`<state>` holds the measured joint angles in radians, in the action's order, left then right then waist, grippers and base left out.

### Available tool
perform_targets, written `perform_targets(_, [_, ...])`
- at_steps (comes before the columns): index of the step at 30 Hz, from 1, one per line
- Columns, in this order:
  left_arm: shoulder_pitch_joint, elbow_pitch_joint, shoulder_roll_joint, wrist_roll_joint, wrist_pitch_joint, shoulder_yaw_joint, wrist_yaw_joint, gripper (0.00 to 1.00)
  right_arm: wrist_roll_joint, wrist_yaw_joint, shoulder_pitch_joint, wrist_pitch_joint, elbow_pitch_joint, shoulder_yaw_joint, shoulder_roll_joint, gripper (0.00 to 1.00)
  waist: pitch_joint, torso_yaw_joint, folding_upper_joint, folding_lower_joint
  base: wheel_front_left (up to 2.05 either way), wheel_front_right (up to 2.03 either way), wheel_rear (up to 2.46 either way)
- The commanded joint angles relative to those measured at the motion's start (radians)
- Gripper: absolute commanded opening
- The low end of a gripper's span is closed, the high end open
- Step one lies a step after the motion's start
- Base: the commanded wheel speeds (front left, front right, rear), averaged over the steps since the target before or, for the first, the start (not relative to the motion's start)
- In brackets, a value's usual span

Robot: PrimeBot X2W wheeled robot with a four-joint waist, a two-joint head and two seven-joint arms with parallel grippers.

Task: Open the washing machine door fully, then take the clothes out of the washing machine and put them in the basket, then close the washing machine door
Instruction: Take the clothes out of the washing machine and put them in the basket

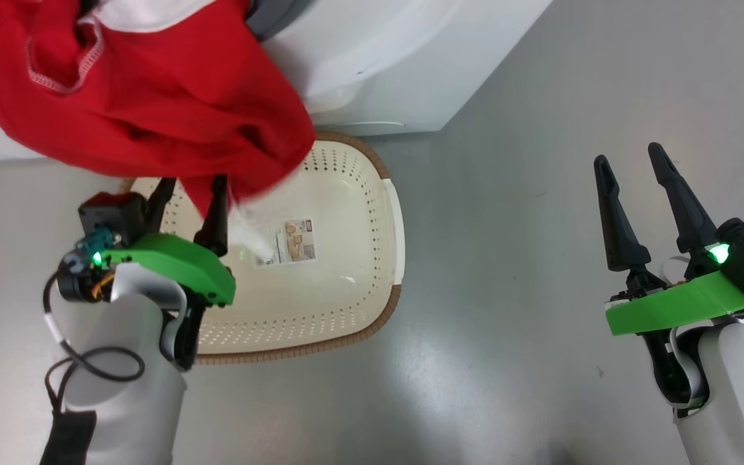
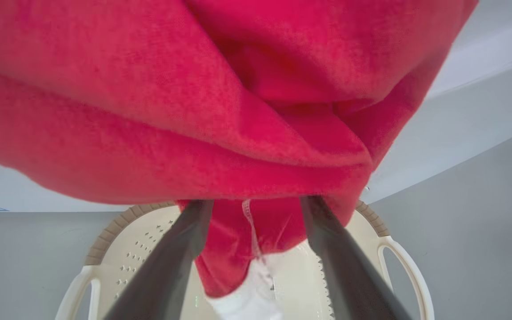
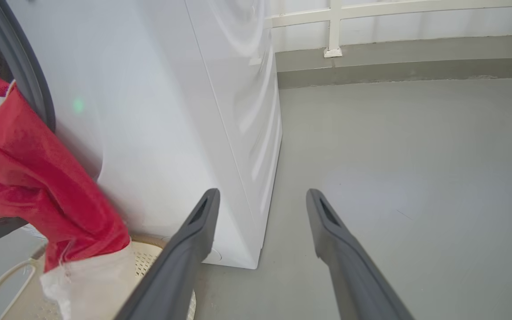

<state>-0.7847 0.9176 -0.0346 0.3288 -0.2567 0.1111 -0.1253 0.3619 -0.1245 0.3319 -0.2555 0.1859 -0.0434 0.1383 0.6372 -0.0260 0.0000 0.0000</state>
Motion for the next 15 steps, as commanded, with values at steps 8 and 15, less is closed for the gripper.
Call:
perform_targets(8, [0.103,-0.134,-0.021,0.01,-0.005,-0.037,-0.005,1.0,-0.006,-0.006,-0.034,-0.006,-0.017,-0.015,0.016,1.0,-0.029,0.02,0.0,0.0,0.0,0.0,0.0])
perform_targets(15, [0.171,-0.251,-0.019,-0.013,-0.005,-0.072,-0.005,1.0,-0.007,-0.006,-0.044,-0.006,-0.019,-0.016,0.019,1.0,-0.041,0.027,0.0,0.0,0.0,0.0,0.0])
